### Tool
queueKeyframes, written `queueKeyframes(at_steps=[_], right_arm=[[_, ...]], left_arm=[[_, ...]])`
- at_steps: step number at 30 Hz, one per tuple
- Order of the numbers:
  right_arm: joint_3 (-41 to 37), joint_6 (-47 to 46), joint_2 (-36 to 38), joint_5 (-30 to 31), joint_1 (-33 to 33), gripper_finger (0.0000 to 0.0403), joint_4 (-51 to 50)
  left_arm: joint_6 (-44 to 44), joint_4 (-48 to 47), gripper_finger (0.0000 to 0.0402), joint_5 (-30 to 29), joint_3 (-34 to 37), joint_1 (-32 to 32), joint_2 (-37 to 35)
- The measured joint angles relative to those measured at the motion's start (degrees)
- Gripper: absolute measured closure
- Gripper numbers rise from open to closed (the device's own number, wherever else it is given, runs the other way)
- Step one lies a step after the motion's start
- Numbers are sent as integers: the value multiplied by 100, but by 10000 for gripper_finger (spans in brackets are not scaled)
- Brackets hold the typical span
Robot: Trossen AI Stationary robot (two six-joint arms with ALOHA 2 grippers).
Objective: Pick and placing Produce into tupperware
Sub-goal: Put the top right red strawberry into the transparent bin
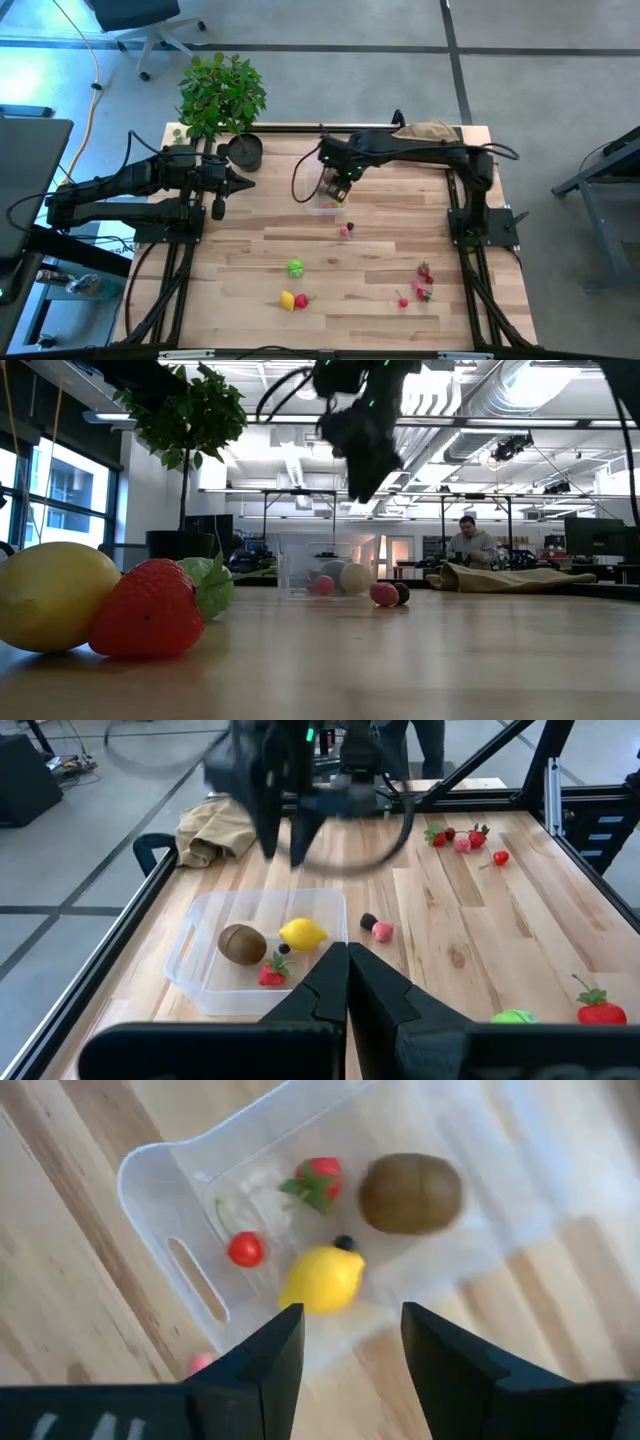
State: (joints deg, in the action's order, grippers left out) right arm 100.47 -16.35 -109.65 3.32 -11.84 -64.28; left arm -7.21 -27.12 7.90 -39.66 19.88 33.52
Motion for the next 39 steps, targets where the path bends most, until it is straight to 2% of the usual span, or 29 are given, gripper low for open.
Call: queueKeyframes(at_steps=[7,12,14,17,20,23,26,29,33,39], right_arm=[[-4,-605,765,818,431,242,-1460],[-5,-1556,1124,1449,1195,242,-2505],[-82,-1951,1284,1619,1599,242,-2584],[-548,-2569,1693,1563,2223,242,-2360],[-1391,-3680,2137,1242,2812,242,-2460],[-2413,-4992,2718,469,3433,242,-2257],[-3370,-6035,3219,-488,4104,242,-1546],[-4044,-6882,3656,-929,4621,242,-802],[-4617,-7473,3990,-968,5025,242,-30],[-5072,-7637,4078,-415,5251,242,184]], left_arm=[[1,-1,401,-2,2,0,0],[1,-3,401,0,2,0,0],[0,-1,401,0,1,-1,0],[0,0,401,0,0,0,0],[1,-1,401,0,0,-1,0],[1,-1,401,0,2,0,0],[0,-3,401,0,1,-1,0],[-1,-1,401,0,1,-1,0],[1,-2,401,0,1,0,0],[1,-3,401,0,0,0,0]])
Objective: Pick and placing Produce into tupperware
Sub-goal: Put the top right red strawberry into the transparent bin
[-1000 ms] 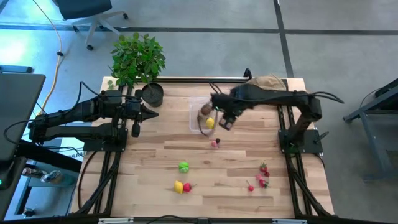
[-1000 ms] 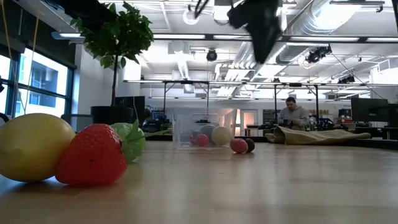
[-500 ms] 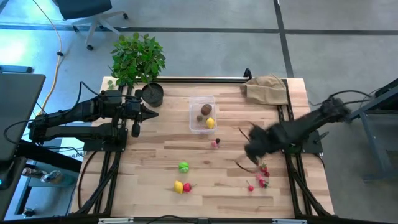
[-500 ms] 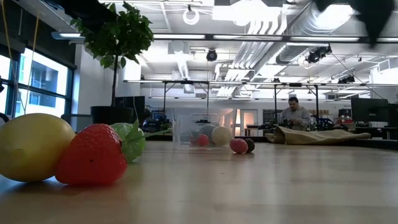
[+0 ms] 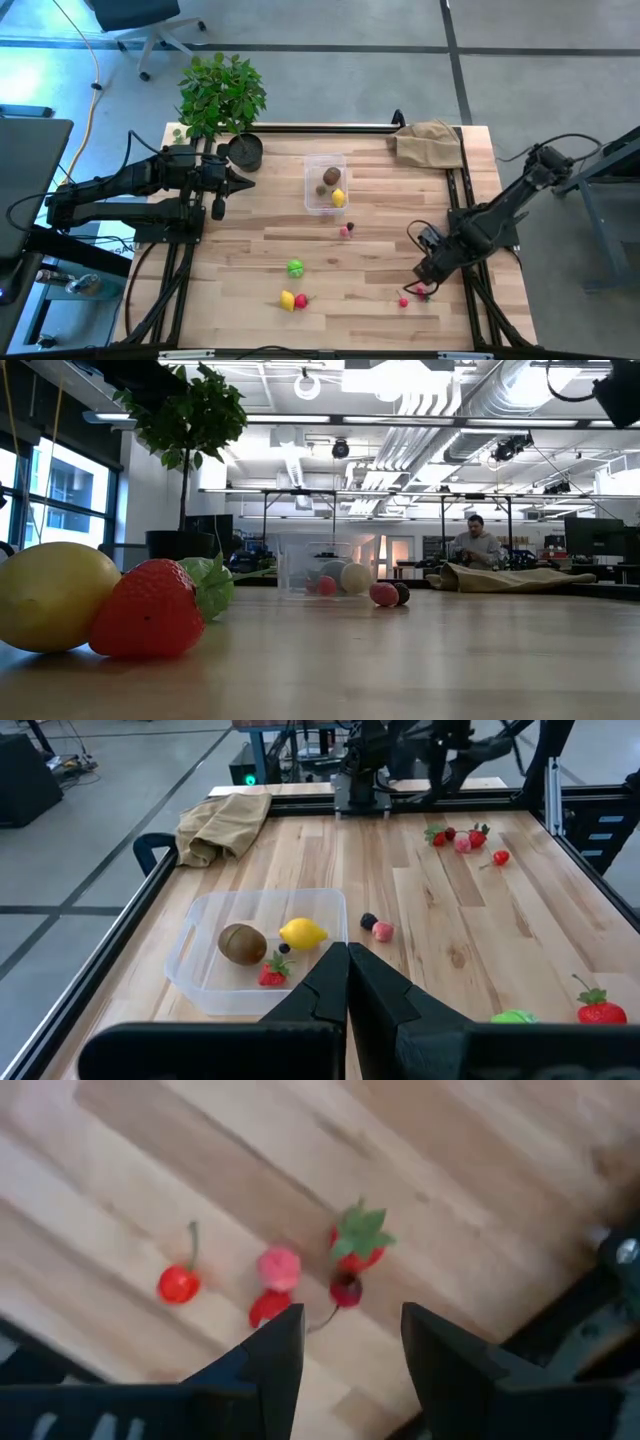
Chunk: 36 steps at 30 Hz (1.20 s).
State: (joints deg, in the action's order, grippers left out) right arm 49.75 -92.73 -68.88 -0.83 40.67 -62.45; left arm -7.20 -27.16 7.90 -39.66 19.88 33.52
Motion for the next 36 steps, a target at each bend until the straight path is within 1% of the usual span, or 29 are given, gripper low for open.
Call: queueKeyframes(at_steps=[5,11,14,18,24,32,36], right_arm=[[-432,-26,-1,411,84,242,460],[-1144,-129,-3,366,94,242,1149],[-1347,-249,-3,364,100,242,1391],[-1510,-284,-3,359,100,242,1707],[-1643,-289,-3,198,100,242,2248],[-1656,-345,-26,99,100,242,2292],[-1656,-289,-217,17,102,242,2344]], left_arm=[[0,2,401,0,1,0,0],[0,2,401,0,1,0,0],[0,2,401,-2,0,0,0],[-1,0,401,0,1,0,0],[0,2,401,0,0,0,0],[-2,2,401,-2,0,0,0],[0,1,401,-1,1,-2,0]])
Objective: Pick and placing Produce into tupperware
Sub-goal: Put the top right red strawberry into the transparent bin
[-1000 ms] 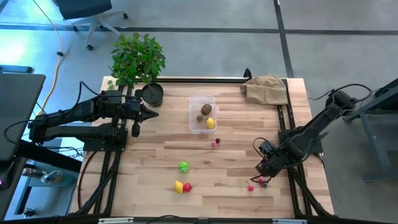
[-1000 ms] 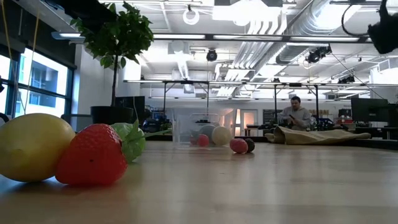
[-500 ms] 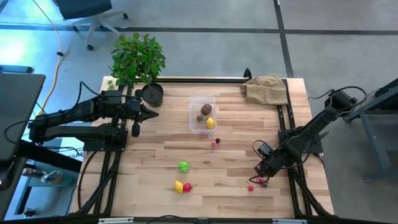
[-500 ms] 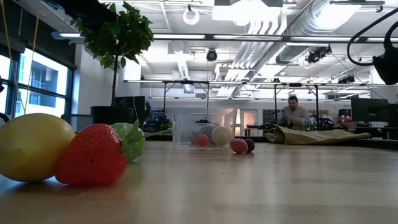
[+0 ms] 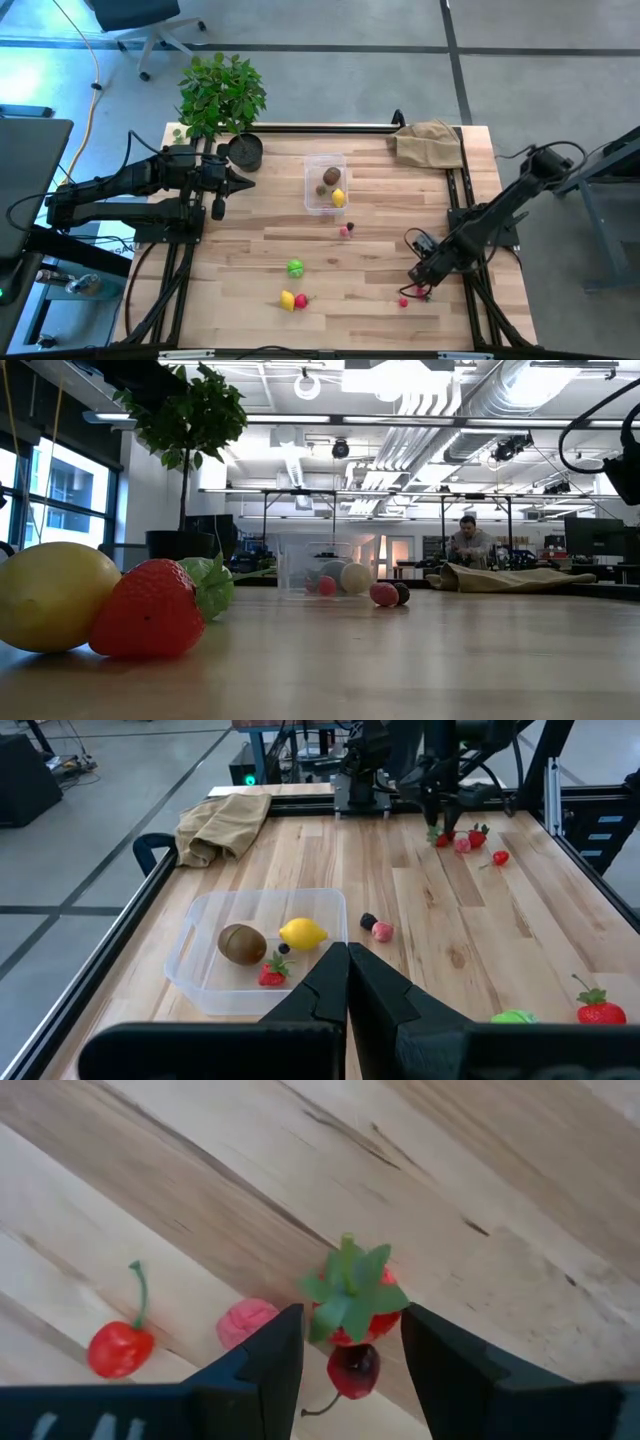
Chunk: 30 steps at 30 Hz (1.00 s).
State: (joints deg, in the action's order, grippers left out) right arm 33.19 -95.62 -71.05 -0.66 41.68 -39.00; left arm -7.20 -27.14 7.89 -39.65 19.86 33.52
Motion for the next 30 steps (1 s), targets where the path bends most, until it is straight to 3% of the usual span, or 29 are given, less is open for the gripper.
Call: queueKeyframes(at_steps=[16,30], right_arm=[[0,51,-566,20,-1,242,393],[0,69,-581,107,-1,249,374]], left_arm=[[-2,0,401,1,1,0,0],[-1,0,401,1,0,-1,0]])
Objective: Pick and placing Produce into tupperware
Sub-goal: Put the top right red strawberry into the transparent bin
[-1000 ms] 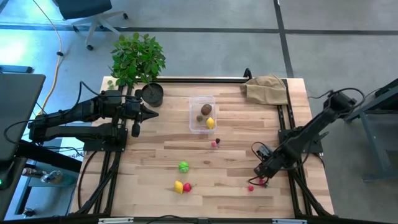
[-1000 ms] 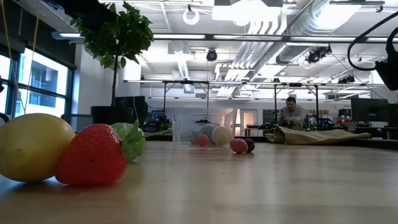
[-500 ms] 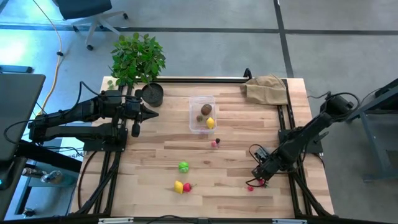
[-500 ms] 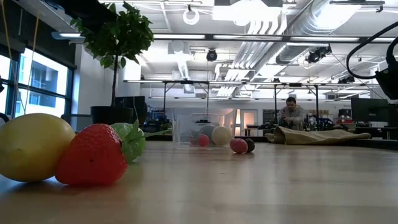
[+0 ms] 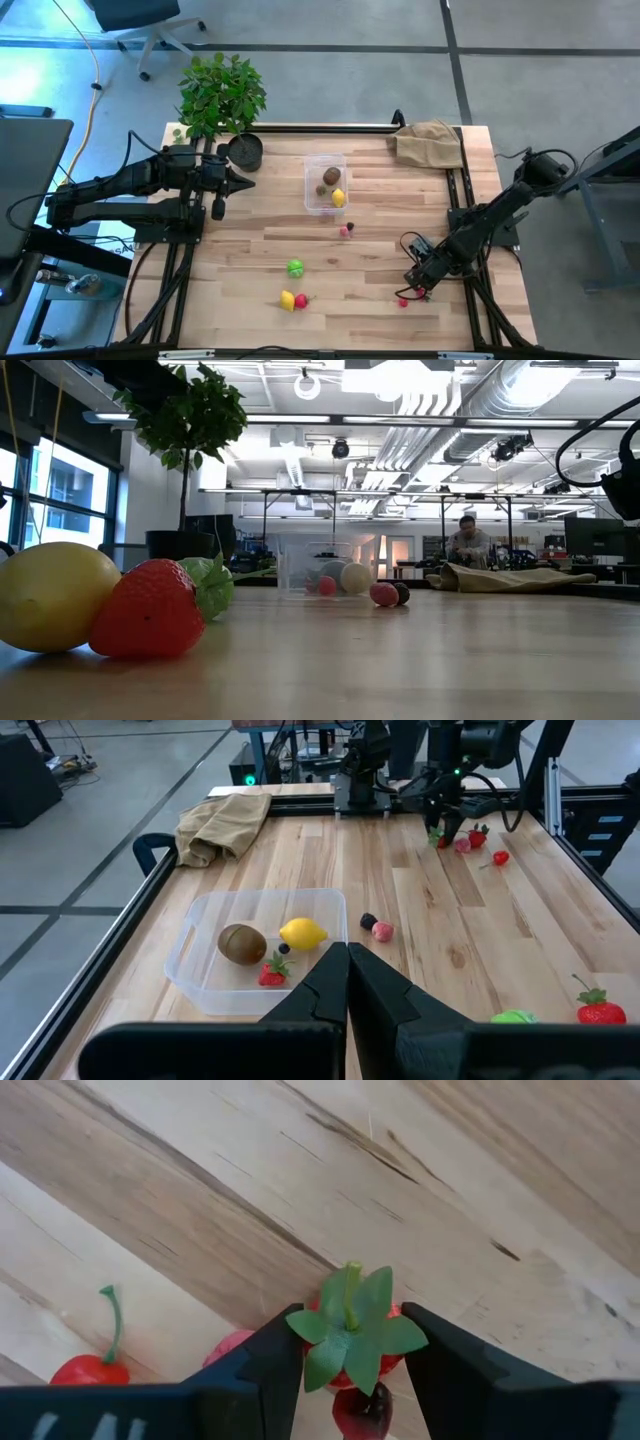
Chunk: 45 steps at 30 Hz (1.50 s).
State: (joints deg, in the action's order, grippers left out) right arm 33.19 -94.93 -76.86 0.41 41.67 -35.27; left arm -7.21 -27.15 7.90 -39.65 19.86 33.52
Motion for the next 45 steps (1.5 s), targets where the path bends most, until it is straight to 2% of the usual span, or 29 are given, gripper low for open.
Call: queueKeyframes(at_steps=[5,11,20,27,35,40,45], right_arm=[[0,-16,0,80,0,272,2],[3,34,2,123,0,276,24],[530,779,161,901,-253,275,53],[1607,2537,396,1730,-1180,275,16],[3496,4984,400,2706,-2629,275,80],[4401,5901,256,2702,-3585,275,317],[5043,6293,-405,2320,-4422,275,336]], left_arm=[[-1,1,401,0,0,1,0],[-1,1,401,0,-1,2,0],[-1,1,401,-2,1,2,0],[-1,0,401,0,-1,1,0],[1,0,401,0,-1,0,0],[0,-1,401,0,0,1,0],[0,1,401,0,0,2,0]])
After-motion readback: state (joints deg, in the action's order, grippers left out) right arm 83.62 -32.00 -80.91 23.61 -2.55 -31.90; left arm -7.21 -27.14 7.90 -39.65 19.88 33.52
